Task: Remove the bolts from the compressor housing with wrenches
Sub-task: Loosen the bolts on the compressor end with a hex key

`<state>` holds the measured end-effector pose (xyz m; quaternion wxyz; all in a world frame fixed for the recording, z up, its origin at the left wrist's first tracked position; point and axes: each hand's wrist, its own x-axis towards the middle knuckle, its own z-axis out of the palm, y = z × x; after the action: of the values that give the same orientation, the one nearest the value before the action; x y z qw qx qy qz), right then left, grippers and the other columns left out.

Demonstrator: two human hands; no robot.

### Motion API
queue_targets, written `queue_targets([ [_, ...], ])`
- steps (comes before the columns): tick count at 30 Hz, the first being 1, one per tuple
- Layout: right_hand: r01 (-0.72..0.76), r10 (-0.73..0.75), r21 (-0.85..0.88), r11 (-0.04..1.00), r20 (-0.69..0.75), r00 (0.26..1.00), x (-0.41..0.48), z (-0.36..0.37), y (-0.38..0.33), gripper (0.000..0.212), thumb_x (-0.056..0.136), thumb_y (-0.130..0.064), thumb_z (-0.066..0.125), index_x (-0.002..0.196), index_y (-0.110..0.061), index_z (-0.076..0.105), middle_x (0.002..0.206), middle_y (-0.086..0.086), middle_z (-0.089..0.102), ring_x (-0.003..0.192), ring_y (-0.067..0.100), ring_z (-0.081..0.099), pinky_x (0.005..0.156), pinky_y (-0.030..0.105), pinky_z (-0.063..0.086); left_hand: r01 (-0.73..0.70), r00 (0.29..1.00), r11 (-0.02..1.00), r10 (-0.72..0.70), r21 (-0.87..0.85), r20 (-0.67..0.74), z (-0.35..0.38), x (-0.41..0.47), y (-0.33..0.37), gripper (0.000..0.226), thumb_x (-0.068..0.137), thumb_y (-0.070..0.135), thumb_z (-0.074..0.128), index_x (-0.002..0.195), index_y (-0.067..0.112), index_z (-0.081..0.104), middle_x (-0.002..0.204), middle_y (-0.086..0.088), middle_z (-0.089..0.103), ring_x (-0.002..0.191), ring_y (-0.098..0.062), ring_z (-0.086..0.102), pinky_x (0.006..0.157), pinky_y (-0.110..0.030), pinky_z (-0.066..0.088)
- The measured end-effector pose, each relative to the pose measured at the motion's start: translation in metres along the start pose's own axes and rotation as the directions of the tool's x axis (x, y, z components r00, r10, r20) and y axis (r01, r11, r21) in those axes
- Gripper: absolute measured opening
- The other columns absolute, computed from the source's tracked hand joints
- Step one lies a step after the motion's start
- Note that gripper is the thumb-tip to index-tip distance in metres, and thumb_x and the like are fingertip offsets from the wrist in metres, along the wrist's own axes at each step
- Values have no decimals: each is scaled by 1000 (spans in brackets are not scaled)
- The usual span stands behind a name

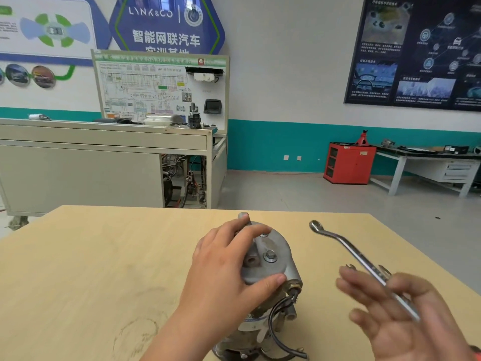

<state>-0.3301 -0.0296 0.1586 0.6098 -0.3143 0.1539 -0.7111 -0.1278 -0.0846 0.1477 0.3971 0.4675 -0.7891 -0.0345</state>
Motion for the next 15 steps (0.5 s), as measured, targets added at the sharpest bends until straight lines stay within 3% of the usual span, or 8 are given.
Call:
queue_targets([
  [1, -42, 47, -84, 996, 65, 997, 2, 5, -1, 26, 89, -1, 48, 103, 20, 56, 121, 59, 23, 119, 60, 36, 95, 60, 35, -5, 1000, 1000, 5, -4, 3, -1, 0, 0, 50, 67, 72, 50, 114, 58, 41, 134, 35, 29, 125, 11, 21, 105, -26, 27],
  [3, -294, 272, 30, 955, 304, 913, 7, 20, 11, 43, 45, 1, 87, 74, 23, 63, 102, 52, 49, 92, 47, 63, 67, 49, 55, -15, 1000, 1000, 15, -9, 11, -3, 1, 0, 42, 65, 76, 49, 102, 59, 39, 131, 35, 29, 124, 11, 22, 104, -26, 29],
  [5, -433, 422, 16, 901, 195, 885, 3, 30, 14, 57, 7, 8, 88, 57, 20, 64, 81, 35, 66, 63, 32, 69, 47, 34, 53, -16, 1000, 1000, 16, -16, 12, -4, 1, -1, 39, 62, 79, 42, 94, 56, 39, 131, 34, 31, 123, 10, 24, 102, -27, 30],
  [7, -522, 535, -122, 844, 251, 807, -1, 50, 16, 43, 30, 7, 88, 68, 14, 69, 87, 23, 71, 69, 24, 70, 55, 27, 52, -19, 1000, 999, 19, -39, 7, -5, 2, -2, 40, 62, 78, 41, 95, 55, 39, 133, 34, 33, 123, 12, 26, 102, -27, 31],
  [9, -481, 509, -263, 837, 48, 860, -12, 56, 16, 11, 40, 12, 70, 47, 5, 66, 67, 17, 71, 63, 23, 67, 47, 36, 51, -28, 1000, 997, 28, -74, 5, -6, 2, -3, 44, 62, 76, 44, 101, 56, 40, 133, 35, 36, 124, 14, 27, 102, -27, 31],
  [12, -399, 446, -380, 835, 42, 894, -25, 55, 17, 57, 80, 17, 37, 30, 0, 57, 60, 14, 70, 65, 17, 58, 41, 30, 45, -43, 999, 994, 44, -103, 9, -7, 3, -5, 47, 62, 74, 47, 105, 56, 42, 134, 36, 36, 124, 17, 25, 103, -26, 30],
  [13, -354, 413, -476, 805, 22, 910, -24, 53, 21, 57, 83, 23, 32, 35, 4, 58, 68, 22, 70, 60, 22, 60, 35, 25, 42, -41, 999, 994, 43, -102, 19, -7, 2, -5, 45, 62, 74, 46, 104, 57, 43, 135, 35, 35, 125, 16, 25, 104, -27, 30],
  [15, -263, 299, -597, 757, -41, 953, -24, 50, 29, 35, 75, 30, 40, 56, 5, 55, 71, 31, 67, 51, 27, 64, 29, 17, 36, -34, 999, 994, 38, -100, 34, -7, 2, -5, 41, 62, 75, 45, 99, 57, 46, 137, 31, 35, 124, 14, 26, 104, -28, 29],
])
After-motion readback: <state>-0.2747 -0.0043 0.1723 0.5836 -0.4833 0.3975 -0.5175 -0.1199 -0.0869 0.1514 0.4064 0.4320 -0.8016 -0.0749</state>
